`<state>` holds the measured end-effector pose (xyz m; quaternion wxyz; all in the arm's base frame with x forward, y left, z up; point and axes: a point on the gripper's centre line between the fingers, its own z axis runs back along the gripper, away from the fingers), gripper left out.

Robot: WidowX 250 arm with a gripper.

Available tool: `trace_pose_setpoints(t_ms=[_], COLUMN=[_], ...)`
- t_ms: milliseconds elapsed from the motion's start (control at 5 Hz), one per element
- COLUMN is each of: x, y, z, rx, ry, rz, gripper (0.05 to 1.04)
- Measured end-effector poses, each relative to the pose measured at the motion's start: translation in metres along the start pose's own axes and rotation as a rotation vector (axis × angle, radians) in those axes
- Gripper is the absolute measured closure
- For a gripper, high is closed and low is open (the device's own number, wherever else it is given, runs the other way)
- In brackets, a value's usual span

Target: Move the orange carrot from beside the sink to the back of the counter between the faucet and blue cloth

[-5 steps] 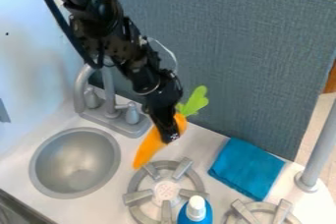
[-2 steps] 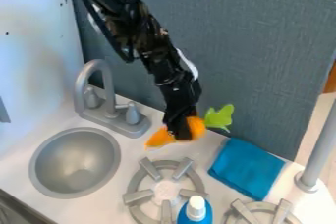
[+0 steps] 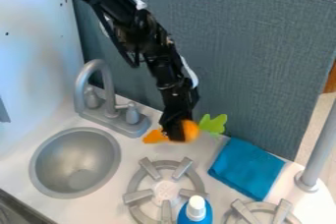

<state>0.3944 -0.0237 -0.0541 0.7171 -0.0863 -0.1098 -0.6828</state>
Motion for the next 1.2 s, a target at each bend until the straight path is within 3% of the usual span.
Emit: trace_pose_setpoints(t_ms=[200,400,600,800,1000,1200], x=[-0.008,-0.011,-0.007,-0.002,-0.003,-0.014], y=[0.006,0.010,0.008,0.000,0.004,-0.007], z=[-0.015,-0.019,-0.021,-0.022,0.010,0.060], rx=[-0.010,0.005,0.002,-0.027,0.036,0.111], ry=[0.037,0.049,0.017,-0.018,-0.068,-0.113], rz=[0.003,0.014,0.012,0.040,0.093,0.194], gripper=[0.484,0.216,0.072,0.076,0.079,0.080])
